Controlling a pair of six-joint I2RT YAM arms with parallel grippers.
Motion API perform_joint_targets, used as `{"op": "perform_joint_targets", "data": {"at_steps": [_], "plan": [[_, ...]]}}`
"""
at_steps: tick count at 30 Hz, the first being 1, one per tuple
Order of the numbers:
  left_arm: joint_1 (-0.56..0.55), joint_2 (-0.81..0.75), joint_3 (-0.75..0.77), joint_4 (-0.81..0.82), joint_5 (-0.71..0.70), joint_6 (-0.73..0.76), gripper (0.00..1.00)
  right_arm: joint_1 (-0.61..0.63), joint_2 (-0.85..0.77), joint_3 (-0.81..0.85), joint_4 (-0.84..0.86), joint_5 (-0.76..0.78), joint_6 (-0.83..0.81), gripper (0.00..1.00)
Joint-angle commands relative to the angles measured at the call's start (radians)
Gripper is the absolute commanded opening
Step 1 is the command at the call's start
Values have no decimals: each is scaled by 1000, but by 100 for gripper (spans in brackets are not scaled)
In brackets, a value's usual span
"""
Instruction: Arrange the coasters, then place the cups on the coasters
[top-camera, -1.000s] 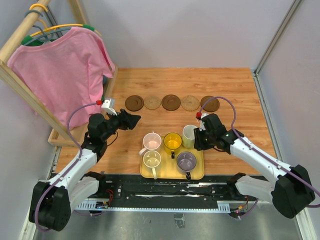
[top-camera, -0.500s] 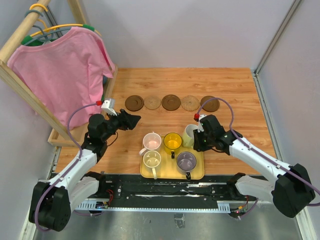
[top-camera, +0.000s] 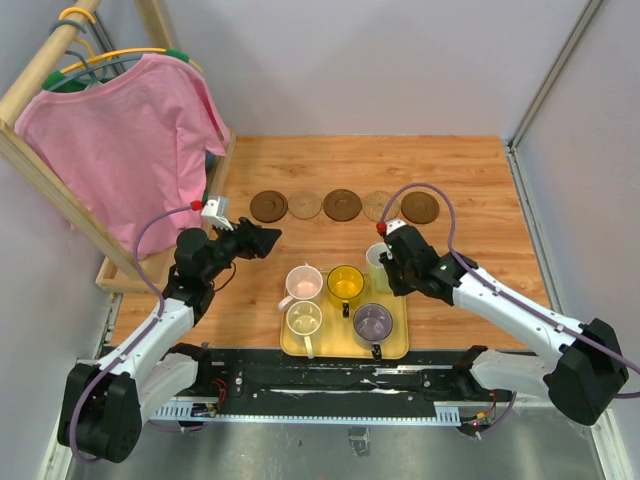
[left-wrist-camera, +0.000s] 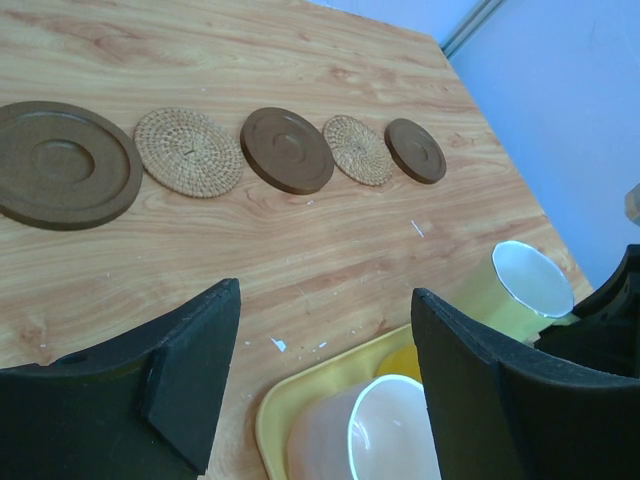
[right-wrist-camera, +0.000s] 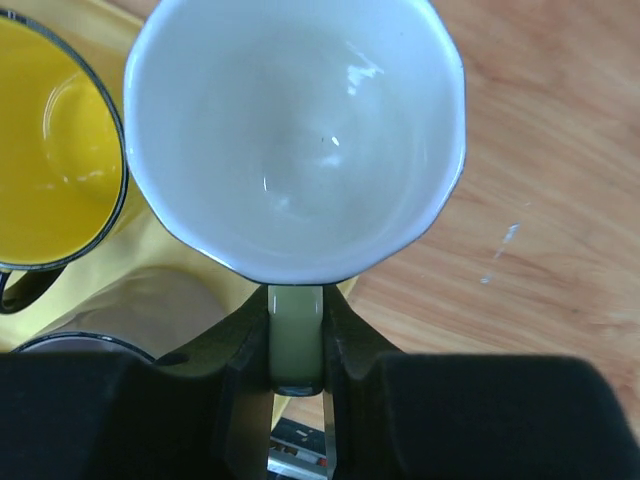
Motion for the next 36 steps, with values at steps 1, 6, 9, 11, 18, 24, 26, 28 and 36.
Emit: {"op": "perform_joint_targets", "data": {"at_steps": [1, 6, 9, 11, 18, 24, 26, 28, 36], "plan": [[-5, -1, 1, 50, -14, 8, 73, 17, -25, 86, 31, 199, -51, 1], [-5, 5, 13, 49, -26, 16, 73, 18, -45, 111, 68, 286, -82, 1], [-5, 4, 24, 46, -32, 25, 73, 17, -57, 118, 102, 372, -111, 1], [-5, 4, 32, 45, -42, 30, 73, 16, -62, 119, 144, 410, -136, 1], [-4, 16, 57, 53, -65, 46, 73, 1, -53, 90, 376, 499, -257, 1], [-5, -5, 75, 23, -130, 75, 72, -77, -13, 26, 599, 484, -319, 1], [-5, -19, 87, 1, -164, 84, 72, -109, -1, 5, 664, 467, -334, 1], [-5, -35, 91, -21, -208, 91, 72, -140, 6, -31, 759, 444, -356, 1], [13, -58, 70, -26, -299, 81, 71, -328, 55, -102, 984, 282, -348, 1]]}}
